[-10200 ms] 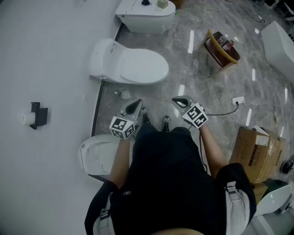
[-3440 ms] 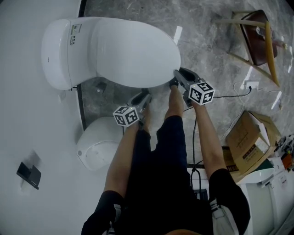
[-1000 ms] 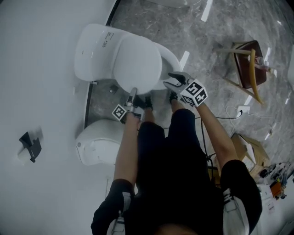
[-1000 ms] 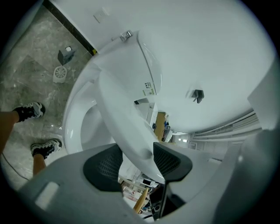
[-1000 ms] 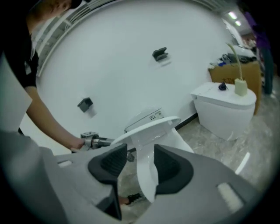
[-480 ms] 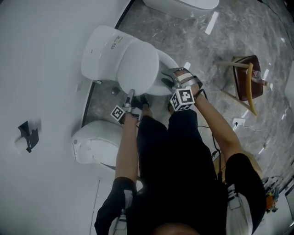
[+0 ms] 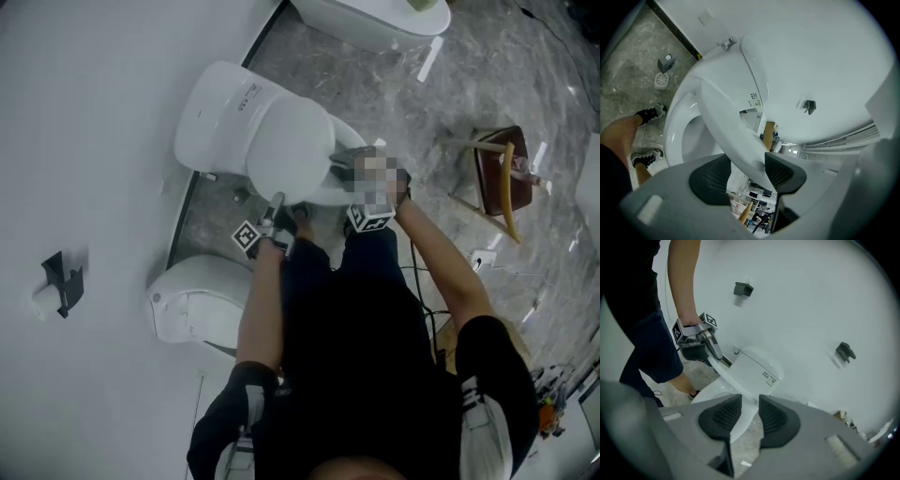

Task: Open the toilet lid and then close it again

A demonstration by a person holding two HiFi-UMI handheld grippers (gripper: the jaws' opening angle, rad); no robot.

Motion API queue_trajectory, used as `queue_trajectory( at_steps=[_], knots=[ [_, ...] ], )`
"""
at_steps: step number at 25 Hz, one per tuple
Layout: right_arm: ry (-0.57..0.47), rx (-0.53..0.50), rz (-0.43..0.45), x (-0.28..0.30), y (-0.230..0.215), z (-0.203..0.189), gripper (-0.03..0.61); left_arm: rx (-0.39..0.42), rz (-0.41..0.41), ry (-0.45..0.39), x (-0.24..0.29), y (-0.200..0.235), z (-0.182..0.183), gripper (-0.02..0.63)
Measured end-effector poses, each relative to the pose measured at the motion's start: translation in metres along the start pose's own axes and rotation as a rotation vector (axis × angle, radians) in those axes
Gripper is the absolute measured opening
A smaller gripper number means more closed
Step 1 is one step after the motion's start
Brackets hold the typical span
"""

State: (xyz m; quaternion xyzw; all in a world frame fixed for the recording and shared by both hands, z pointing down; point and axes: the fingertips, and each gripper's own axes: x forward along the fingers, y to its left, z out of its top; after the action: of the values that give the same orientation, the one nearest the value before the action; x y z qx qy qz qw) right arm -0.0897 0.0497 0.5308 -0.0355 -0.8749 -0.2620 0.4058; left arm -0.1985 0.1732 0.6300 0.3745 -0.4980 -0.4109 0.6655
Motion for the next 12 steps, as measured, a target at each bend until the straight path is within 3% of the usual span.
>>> queue_trajectory(
  at_steps=[12],
  knots=[
    [-0.019, 0.060, -0.002, 0.014, -0.026, 0.038, 0.098, -0.012, -0.053, 0.067, -0.005, -0.027, 0.026, 0.227]
  ],
)
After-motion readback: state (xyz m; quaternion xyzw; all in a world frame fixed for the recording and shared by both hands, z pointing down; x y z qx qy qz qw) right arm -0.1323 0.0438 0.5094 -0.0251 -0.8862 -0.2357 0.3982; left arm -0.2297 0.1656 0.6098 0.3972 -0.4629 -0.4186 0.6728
